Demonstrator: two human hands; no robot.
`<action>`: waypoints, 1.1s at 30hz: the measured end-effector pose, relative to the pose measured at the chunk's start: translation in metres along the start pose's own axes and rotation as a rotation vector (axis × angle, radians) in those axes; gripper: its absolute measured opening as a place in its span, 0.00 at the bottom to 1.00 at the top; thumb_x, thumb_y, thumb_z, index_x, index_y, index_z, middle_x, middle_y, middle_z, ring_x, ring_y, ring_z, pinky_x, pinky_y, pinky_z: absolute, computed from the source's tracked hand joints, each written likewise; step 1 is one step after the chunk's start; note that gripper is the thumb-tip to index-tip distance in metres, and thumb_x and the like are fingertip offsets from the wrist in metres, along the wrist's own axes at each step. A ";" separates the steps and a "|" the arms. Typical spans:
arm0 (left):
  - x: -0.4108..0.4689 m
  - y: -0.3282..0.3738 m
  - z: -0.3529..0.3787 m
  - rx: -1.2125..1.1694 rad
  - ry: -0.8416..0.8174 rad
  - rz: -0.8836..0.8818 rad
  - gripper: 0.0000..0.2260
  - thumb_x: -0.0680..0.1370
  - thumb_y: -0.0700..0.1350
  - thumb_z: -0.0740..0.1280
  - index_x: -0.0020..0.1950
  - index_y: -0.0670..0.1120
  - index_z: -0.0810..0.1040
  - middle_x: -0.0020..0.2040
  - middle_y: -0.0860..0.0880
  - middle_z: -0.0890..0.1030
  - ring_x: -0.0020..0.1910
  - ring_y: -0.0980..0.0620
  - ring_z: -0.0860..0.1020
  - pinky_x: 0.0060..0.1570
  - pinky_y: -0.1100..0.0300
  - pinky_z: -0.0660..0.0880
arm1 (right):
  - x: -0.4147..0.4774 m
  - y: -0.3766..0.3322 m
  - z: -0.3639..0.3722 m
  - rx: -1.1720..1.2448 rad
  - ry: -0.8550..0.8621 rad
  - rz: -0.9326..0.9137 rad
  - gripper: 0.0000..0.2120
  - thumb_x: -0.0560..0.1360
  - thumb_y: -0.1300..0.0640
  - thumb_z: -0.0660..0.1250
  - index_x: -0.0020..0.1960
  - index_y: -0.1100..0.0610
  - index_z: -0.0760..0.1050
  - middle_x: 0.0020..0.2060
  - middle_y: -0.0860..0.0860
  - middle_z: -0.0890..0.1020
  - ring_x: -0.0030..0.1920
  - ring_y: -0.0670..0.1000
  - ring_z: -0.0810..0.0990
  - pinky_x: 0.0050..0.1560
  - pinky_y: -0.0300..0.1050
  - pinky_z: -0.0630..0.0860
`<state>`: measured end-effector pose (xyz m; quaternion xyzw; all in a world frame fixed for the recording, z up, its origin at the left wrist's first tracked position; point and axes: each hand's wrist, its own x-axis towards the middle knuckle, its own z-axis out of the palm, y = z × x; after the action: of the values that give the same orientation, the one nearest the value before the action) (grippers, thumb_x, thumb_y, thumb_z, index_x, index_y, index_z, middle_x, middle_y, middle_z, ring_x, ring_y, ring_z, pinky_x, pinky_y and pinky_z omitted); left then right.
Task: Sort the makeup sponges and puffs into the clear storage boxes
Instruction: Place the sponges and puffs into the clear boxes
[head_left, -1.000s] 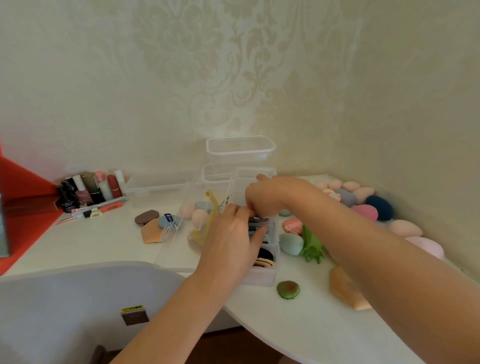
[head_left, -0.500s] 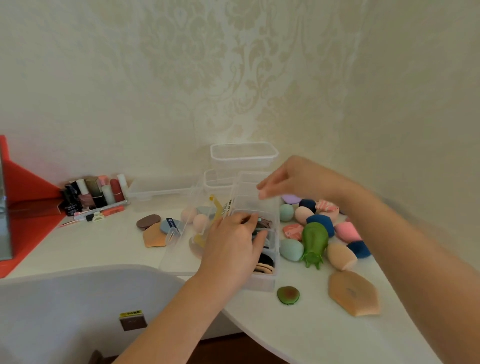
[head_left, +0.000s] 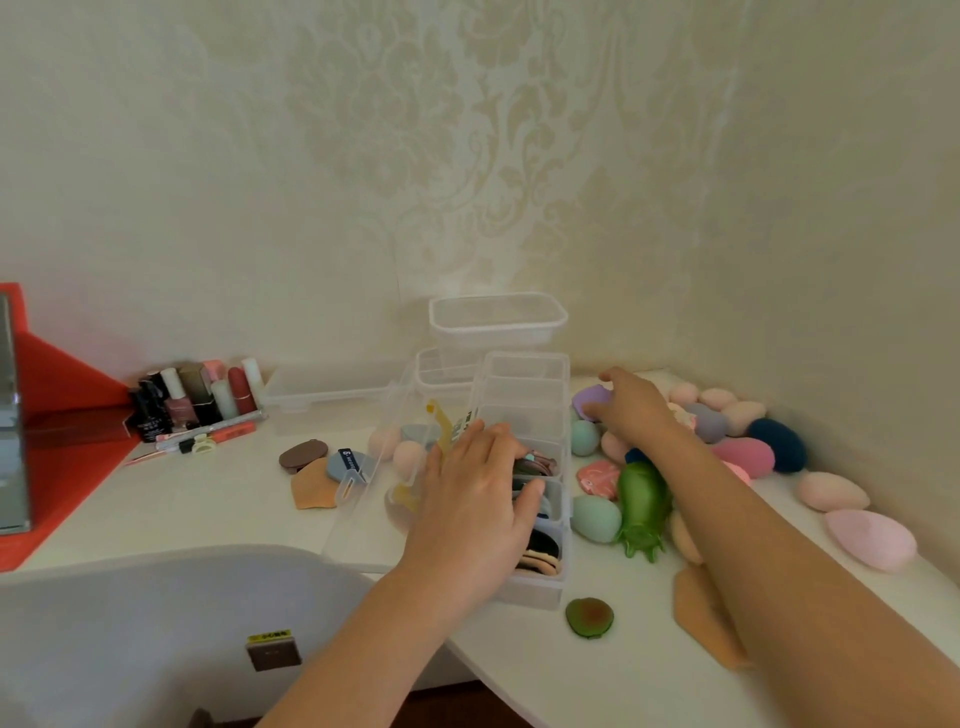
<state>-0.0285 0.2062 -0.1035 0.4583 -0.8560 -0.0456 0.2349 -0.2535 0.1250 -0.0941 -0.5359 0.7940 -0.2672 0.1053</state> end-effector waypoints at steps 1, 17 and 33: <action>0.000 0.001 -0.001 -0.012 0.015 -0.007 0.19 0.79 0.57 0.53 0.67 0.51 0.64 0.69 0.53 0.66 0.71 0.51 0.60 0.69 0.49 0.59 | 0.002 0.000 -0.001 0.033 0.041 -0.023 0.27 0.74 0.60 0.67 0.71 0.59 0.65 0.60 0.59 0.77 0.58 0.58 0.76 0.55 0.45 0.70; -0.006 0.006 0.002 -0.003 0.158 0.017 0.25 0.75 0.56 0.51 0.65 0.45 0.73 0.60 0.47 0.75 0.60 0.46 0.73 0.60 0.49 0.72 | -0.092 -0.077 -0.055 -0.177 0.059 -0.735 0.09 0.74 0.50 0.69 0.46 0.53 0.84 0.37 0.51 0.83 0.36 0.45 0.78 0.41 0.42 0.73; -0.008 0.006 -0.005 -0.439 0.149 0.014 0.15 0.75 0.48 0.68 0.61 0.53 0.73 0.57 0.62 0.72 0.52 0.70 0.67 0.50 0.83 0.59 | -0.098 -0.060 -0.030 -0.621 -0.147 -0.663 0.21 0.82 0.50 0.48 0.53 0.51 0.79 0.44 0.50 0.80 0.46 0.49 0.63 0.47 0.45 0.57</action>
<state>-0.0272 0.2172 -0.1007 0.3922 -0.8091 -0.1950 0.3918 -0.1800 0.2065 -0.0491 -0.7846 0.6126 0.0027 -0.0955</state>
